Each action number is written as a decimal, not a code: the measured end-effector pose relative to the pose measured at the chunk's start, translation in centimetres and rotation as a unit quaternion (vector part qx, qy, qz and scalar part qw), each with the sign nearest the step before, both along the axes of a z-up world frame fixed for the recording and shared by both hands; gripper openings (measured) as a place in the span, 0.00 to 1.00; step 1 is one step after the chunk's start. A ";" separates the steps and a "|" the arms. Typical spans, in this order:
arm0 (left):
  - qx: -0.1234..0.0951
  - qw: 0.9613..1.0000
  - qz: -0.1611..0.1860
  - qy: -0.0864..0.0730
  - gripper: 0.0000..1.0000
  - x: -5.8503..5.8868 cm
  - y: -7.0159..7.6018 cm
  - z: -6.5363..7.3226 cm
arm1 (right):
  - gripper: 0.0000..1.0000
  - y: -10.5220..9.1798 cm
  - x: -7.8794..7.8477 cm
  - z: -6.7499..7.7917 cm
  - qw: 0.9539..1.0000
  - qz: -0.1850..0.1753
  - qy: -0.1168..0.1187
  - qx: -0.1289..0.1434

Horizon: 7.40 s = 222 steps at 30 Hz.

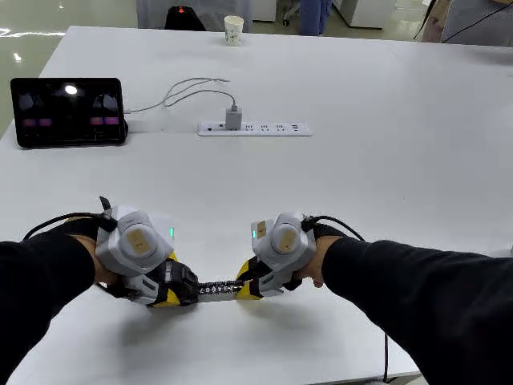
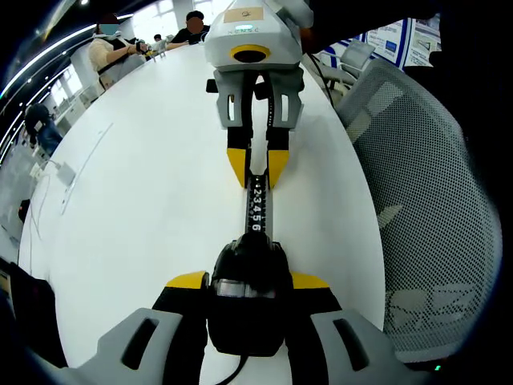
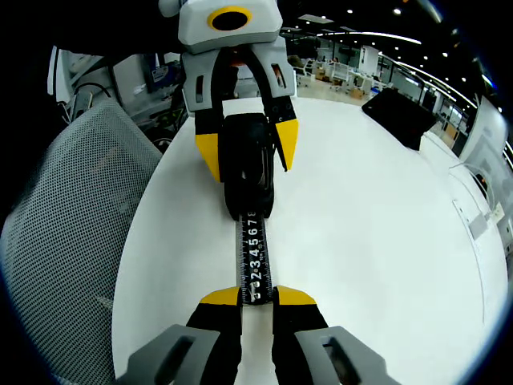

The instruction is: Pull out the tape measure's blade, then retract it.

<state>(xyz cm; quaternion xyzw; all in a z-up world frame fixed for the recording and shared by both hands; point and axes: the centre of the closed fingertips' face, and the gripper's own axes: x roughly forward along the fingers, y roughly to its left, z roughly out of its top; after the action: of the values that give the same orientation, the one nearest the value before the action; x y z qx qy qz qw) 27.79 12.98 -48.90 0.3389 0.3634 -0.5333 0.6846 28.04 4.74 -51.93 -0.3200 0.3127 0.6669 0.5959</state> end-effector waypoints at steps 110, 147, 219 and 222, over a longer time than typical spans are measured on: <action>-0.005 1.000 0.005 -0.004 0.31 0.0 0.1 0.1 | 0.10 -6.7 1.1 0.1 1.000 -0.021 0.000 -0.023; -0.004 1.000 0.005 -0.004 0.31 0.1 0.1 0.1 | 0.10 -9.7 1.6 0.1 0.999 -0.029 0.002 -0.028; -0.006 1.000 0.003 -0.006 0.31 0.2 -0.1 0.0 | 0.10 -14.5 1.9 0.2 0.998 -0.043 -0.004 -0.049; -0.005 1.000 0.003 -0.006 0.31 0.2 -0.1 -0.1 | 0.10 -14.7 1.9 0.2 0.998 -0.043 -0.004 -0.051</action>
<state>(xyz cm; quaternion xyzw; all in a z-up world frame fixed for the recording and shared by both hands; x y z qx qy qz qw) 27.97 12.85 -48.96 0.3374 0.3573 -0.5308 0.6905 29.98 -10.00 -51.73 -0.3384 0.3574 0.6225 0.6084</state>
